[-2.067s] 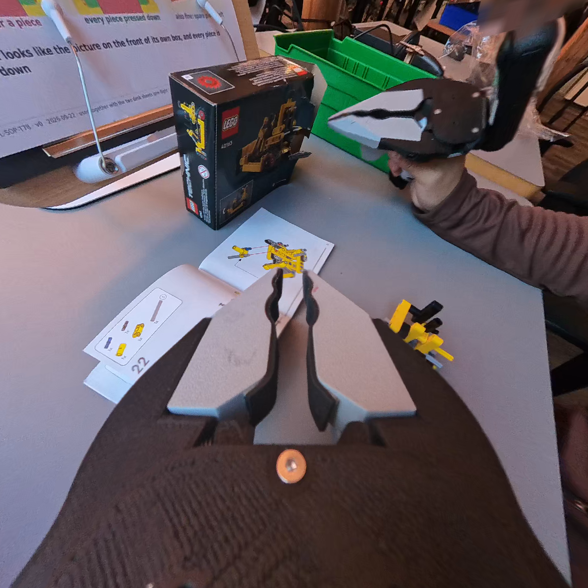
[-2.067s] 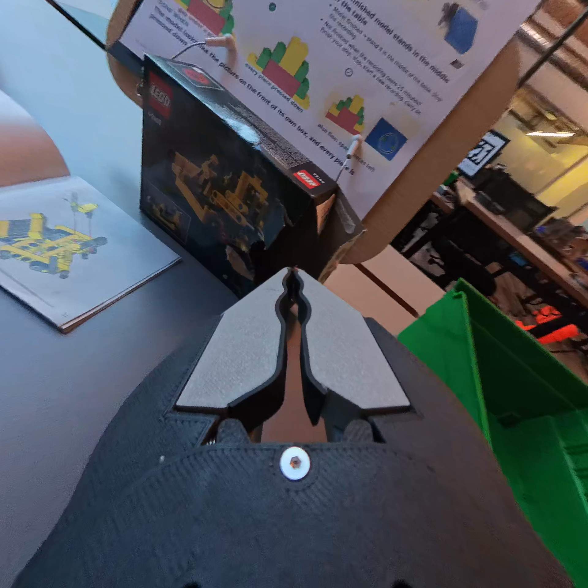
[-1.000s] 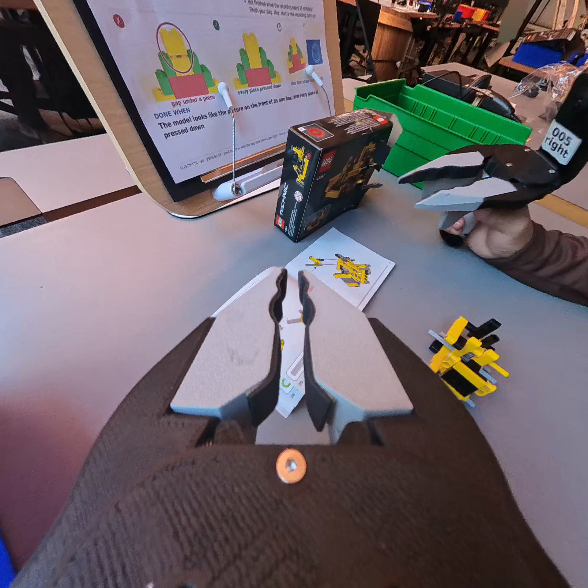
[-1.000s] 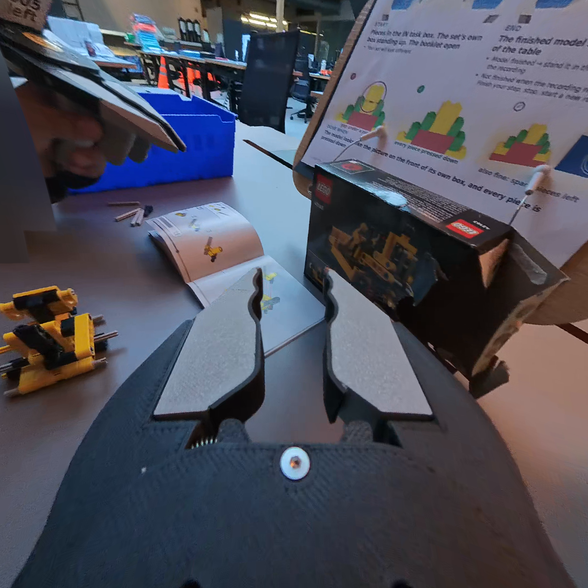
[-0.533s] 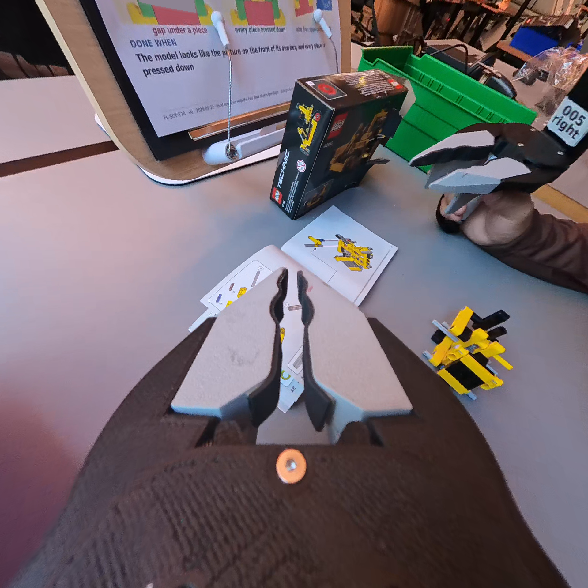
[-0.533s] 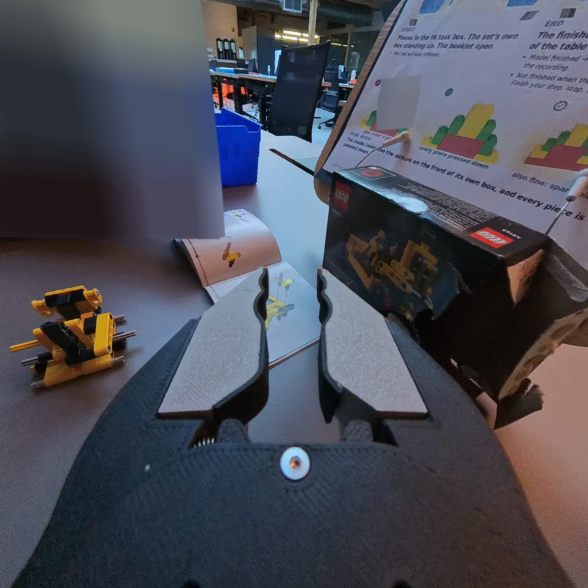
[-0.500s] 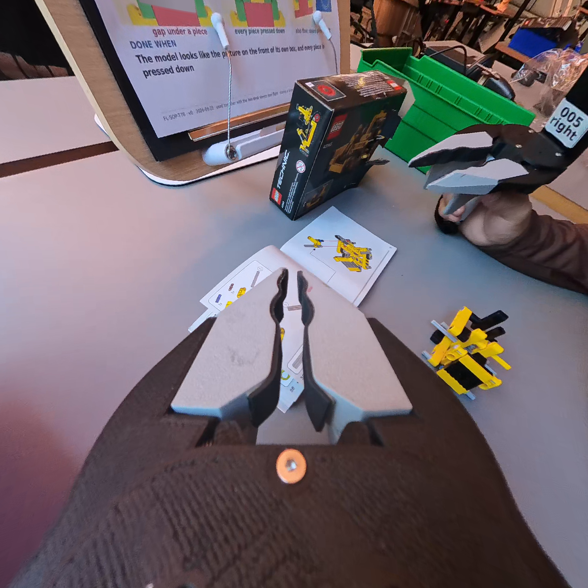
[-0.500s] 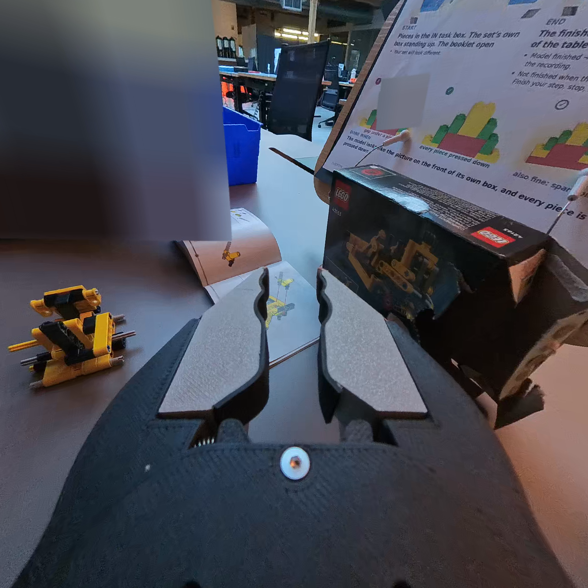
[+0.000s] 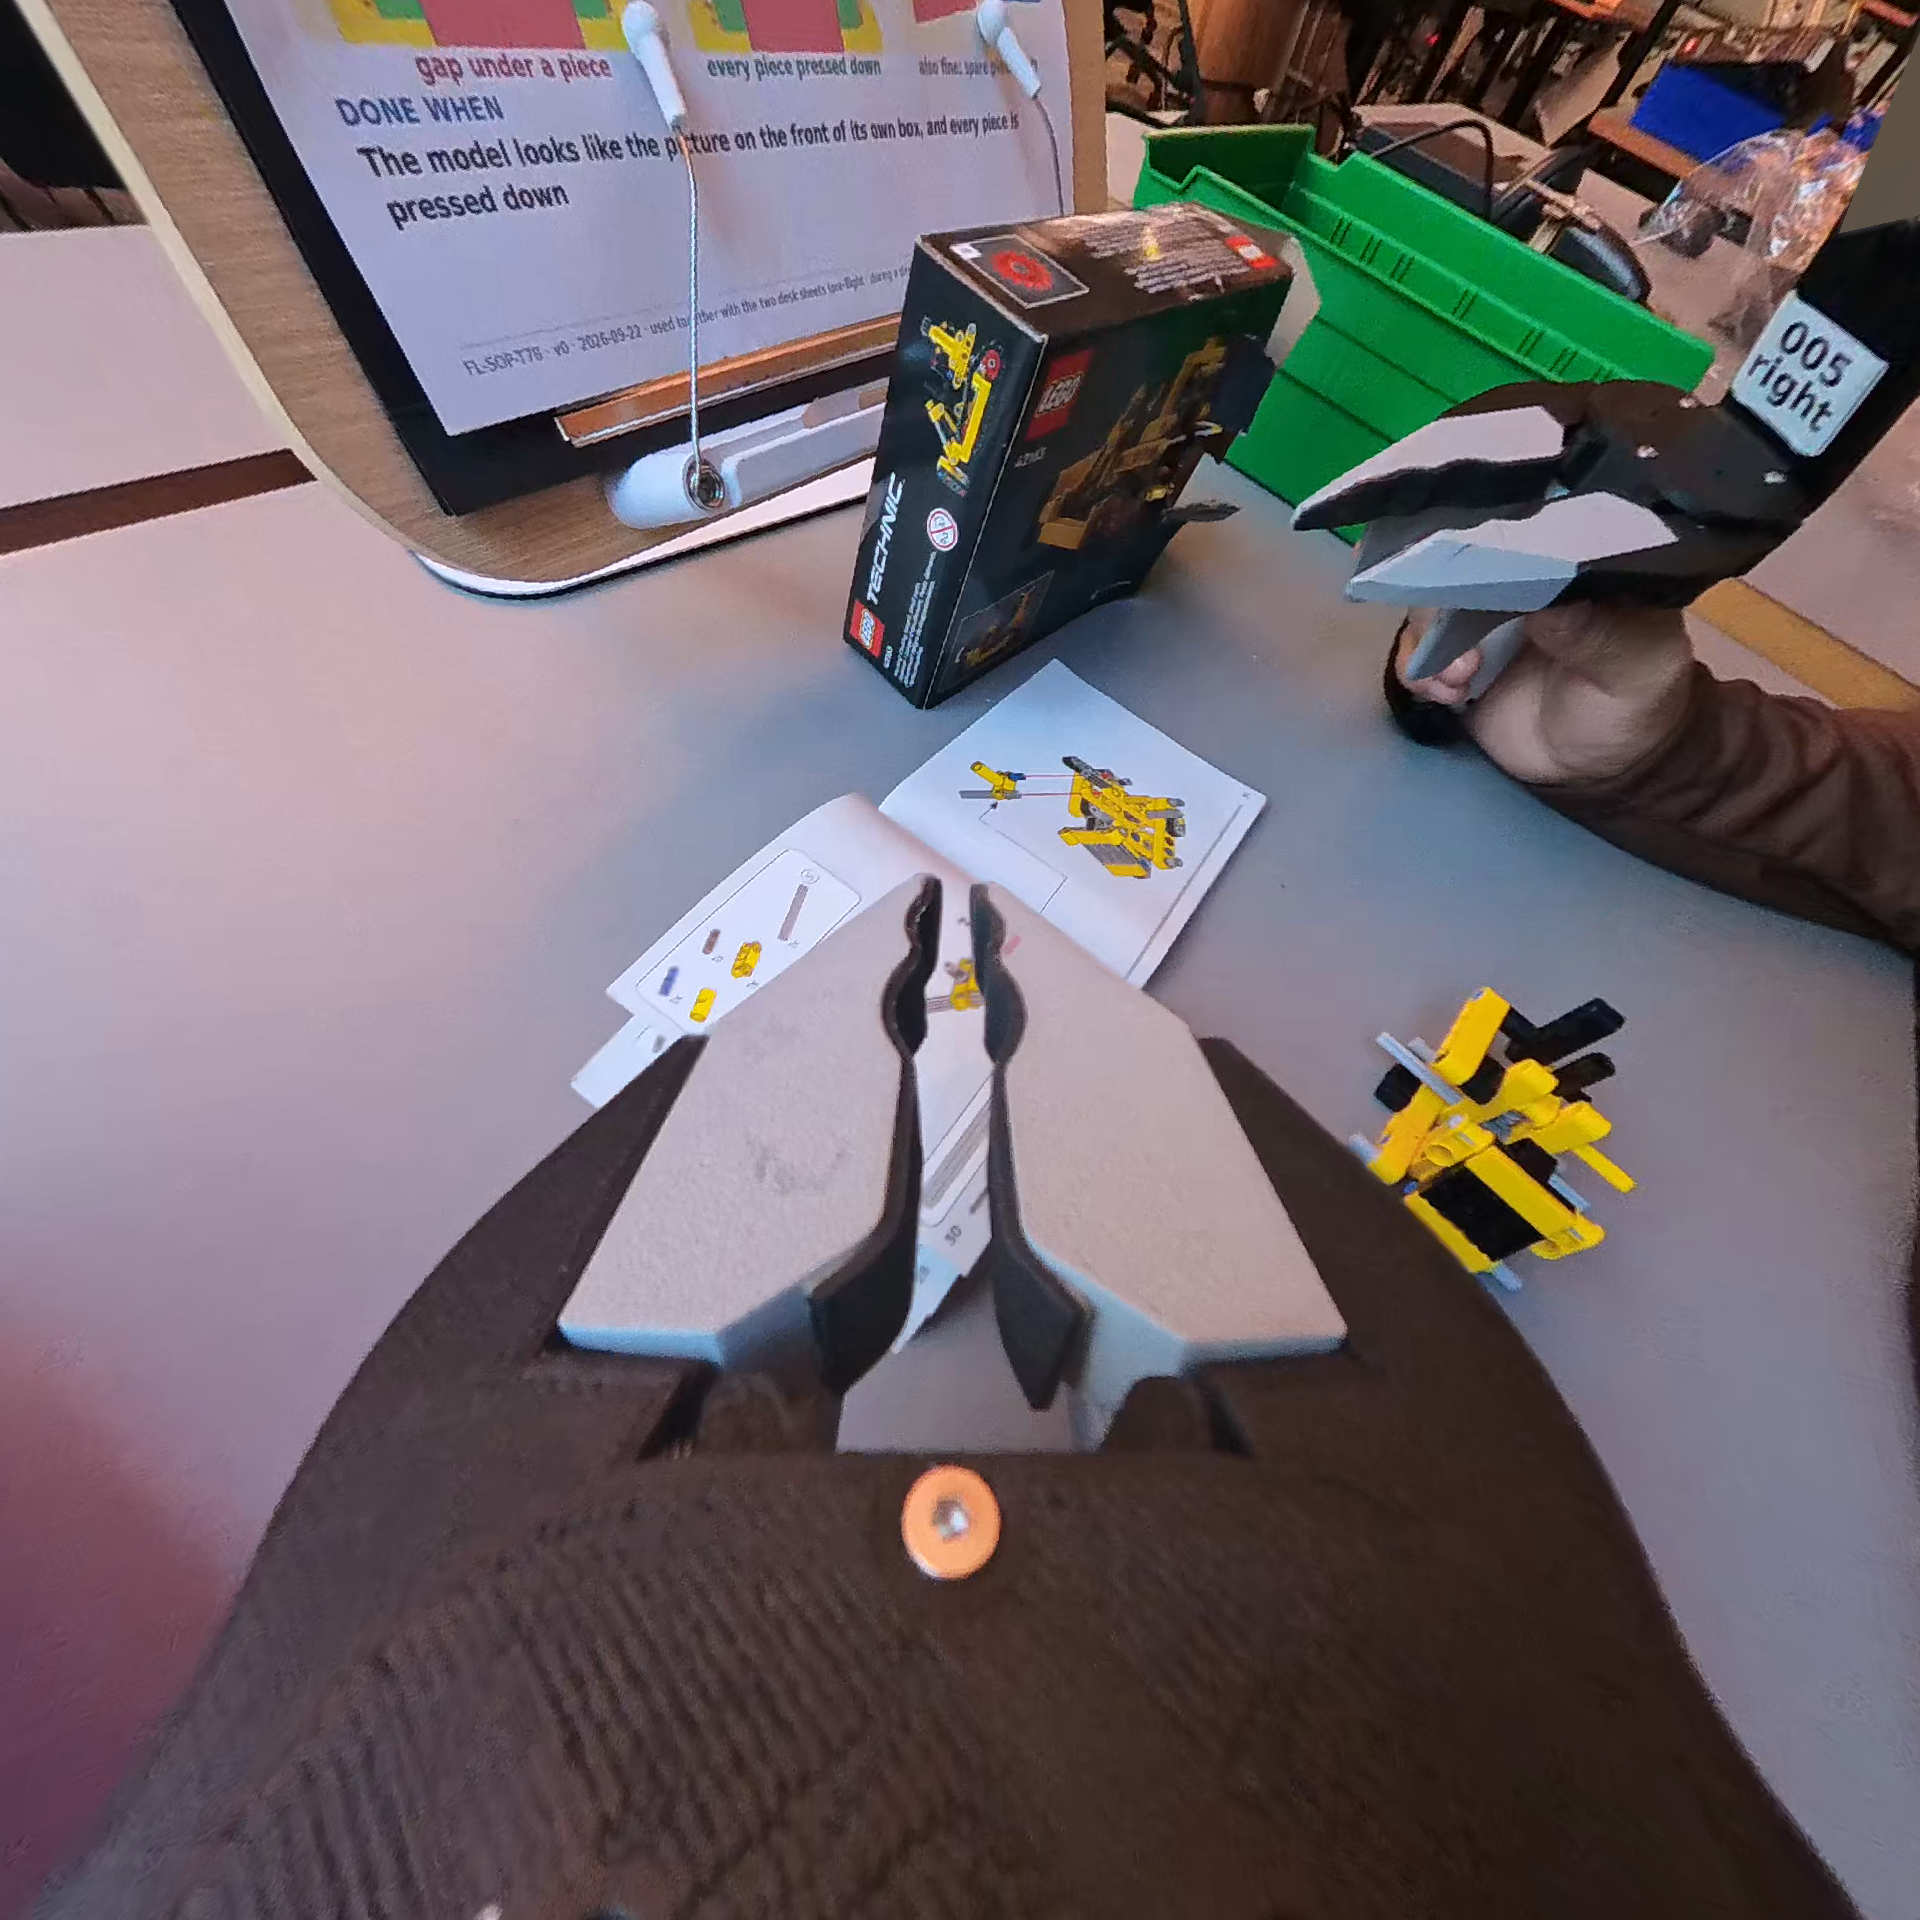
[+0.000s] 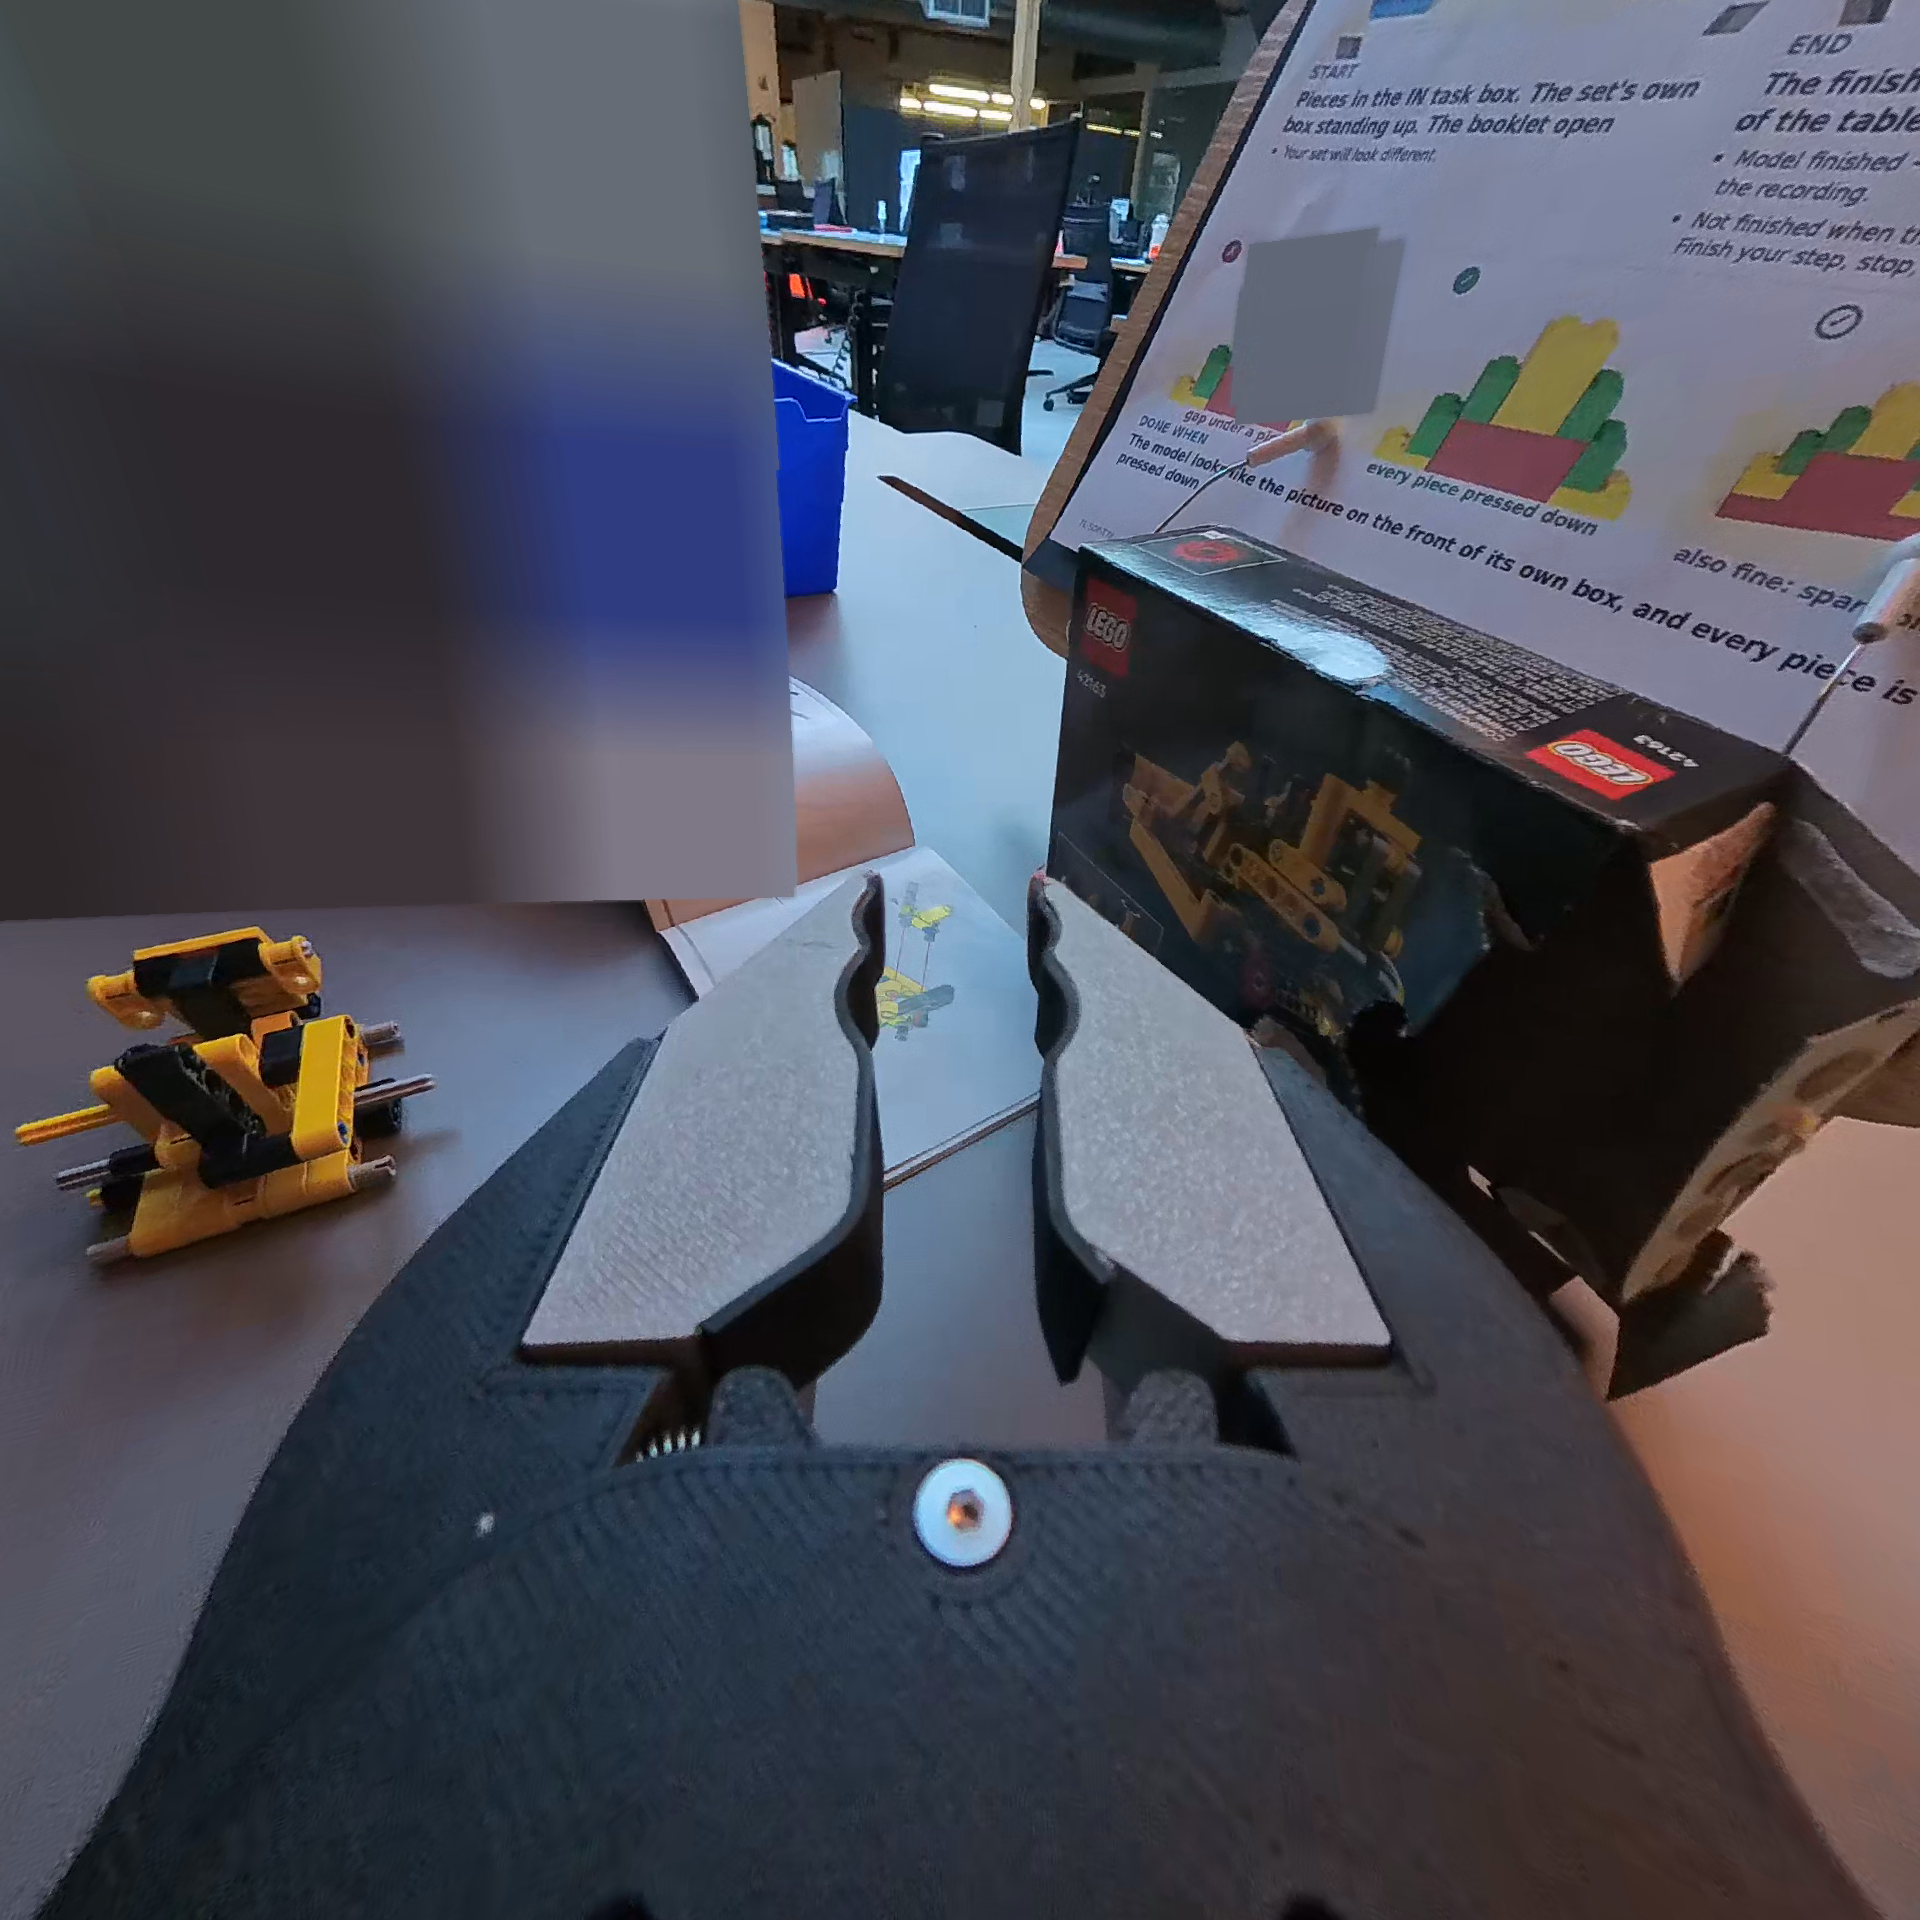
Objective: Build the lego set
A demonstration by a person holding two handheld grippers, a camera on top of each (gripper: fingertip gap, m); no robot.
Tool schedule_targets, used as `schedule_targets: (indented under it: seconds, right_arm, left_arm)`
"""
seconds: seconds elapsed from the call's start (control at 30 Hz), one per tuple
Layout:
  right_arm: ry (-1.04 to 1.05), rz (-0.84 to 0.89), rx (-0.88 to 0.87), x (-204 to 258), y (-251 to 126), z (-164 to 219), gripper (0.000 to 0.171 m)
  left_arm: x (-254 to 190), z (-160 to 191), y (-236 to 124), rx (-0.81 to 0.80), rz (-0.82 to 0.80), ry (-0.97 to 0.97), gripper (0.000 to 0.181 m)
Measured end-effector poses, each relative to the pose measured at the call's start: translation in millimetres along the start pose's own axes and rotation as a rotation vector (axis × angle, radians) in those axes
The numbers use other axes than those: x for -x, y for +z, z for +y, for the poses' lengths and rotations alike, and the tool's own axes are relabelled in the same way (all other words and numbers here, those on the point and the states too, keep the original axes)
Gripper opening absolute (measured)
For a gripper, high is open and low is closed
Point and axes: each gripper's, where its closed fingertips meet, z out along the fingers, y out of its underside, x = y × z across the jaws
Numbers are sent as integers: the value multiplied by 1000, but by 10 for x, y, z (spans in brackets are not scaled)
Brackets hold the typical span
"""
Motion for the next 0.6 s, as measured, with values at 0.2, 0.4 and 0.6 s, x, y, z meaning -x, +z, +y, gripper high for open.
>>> schedule_targets:
  seconds: [0.2,0.4,0.6]
  right_arm:
    - [-31,-74,43,105,58,60,25]
    - [-57,-27,53,68,73,67,25]
    - [-70,25,65,10,45,83,24]
  left_arm:
    - [-365,6,28,20,181,1,9]
    - [-887,187,52,116,406,126,21]
    - [-573,174,122,102,173,232,9]
